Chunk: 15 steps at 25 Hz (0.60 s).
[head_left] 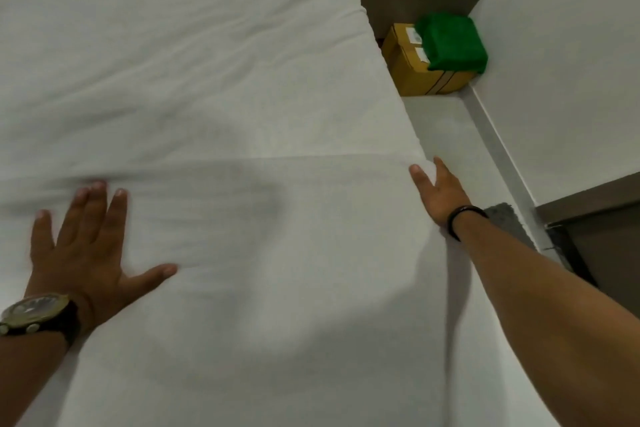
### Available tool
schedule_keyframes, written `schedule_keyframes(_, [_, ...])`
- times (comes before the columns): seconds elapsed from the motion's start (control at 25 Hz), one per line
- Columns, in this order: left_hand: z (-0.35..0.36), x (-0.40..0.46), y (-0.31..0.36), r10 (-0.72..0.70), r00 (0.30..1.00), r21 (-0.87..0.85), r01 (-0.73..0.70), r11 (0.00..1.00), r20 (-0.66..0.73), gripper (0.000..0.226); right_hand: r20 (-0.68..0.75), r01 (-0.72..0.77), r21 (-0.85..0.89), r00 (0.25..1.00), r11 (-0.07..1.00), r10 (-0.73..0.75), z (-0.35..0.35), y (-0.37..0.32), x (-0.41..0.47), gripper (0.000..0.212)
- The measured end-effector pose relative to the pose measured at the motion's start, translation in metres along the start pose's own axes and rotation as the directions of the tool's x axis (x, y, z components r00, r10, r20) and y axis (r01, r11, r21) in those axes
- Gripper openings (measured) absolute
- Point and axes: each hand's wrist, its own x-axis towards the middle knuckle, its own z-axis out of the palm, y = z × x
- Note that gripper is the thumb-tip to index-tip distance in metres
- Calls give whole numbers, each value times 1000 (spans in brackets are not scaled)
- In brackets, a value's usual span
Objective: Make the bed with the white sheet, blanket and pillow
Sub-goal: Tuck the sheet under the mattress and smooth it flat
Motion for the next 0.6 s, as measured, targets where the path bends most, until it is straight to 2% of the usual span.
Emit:
schedule_keyframes(0.04, [3,0,1,-13,1000,4,13,1000,-10,125,-12,-13,59,1000,998,14,2,5,8,119])
schedule_keyframes(0.12, [2,3,6,-27,999,40,27,999,22,128,-31,-25,34,999,999,26,7,7,19,115])
schedule_keyframes(0.2, [-3,2,12,-22,999,63,20,998,39,130,-80,-82,-152,994,985,71,4,1,13,106])
schedule_keyframes(0.28, [-6,0,11,-41,998,86,37,996,45,131,-225,-83,-256,974,963,24,6,-24,-15,97])
schedule_keyframes(0.32, [-6,0,10,-40,998,97,36,995,41,130,-306,1,-234,949,972,-75,16,-44,-39,91])
schedule_keyframes(0.4, [-4,-2,10,-27,999,105,23,994,31,127,-376,326,-154,854,933,-360,67,-94,-117,79])
schedule_keyframes(0.48, [-4,-2,10,-15,999,117,11,993,34,124,-225,622,-204,722,756,-655,146,-122,-227,71])
schedule_keyframes(0.52, [-5,-1,10,-10,999,117,6,993,36,124,-108,674,-233,699,701,-707,171,-120,-272,71])
schedule_keyframes(0.56, [-6,-2,8,-1,999,111,-4,994,45,123,-44,656,-275,722,703,-691,181,-105,-294,72])
schedule_keyframes(0.6, [-8,-8,2,24,998,107,-30,994,54,122,-57,608,-326,752,724,-657,178,-79,-298,75])
